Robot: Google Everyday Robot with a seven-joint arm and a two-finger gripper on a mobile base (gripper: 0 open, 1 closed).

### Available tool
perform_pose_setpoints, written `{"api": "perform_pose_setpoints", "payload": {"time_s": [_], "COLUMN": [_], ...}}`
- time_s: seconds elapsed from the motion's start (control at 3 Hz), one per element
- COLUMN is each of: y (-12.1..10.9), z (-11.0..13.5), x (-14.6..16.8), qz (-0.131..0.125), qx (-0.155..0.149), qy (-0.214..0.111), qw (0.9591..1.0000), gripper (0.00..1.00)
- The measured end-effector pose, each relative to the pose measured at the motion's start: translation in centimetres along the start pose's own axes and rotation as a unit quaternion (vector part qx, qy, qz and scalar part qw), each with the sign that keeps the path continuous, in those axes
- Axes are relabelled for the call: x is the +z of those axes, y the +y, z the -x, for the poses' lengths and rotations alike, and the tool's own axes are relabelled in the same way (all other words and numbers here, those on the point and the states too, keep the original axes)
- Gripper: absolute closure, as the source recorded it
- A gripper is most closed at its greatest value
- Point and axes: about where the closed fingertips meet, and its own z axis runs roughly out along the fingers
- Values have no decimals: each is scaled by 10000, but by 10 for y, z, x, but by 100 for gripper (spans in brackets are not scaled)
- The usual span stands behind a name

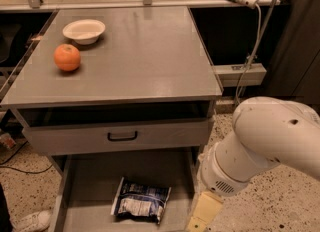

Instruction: Pick blue chip bag from middle drawer and place on counter

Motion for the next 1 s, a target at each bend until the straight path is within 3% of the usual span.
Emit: {"api": "perform_pose_setpoints", "payload": {"time_s": [0.33, 1.0], "y": [-6, -50], "z": [-4, -6], "x": [32, 127], "qz": [22, 210], "qx": [-96, -97], "qy": [-113, -602], "qw": [9999, 9979], "gripper": [0, 0]}}
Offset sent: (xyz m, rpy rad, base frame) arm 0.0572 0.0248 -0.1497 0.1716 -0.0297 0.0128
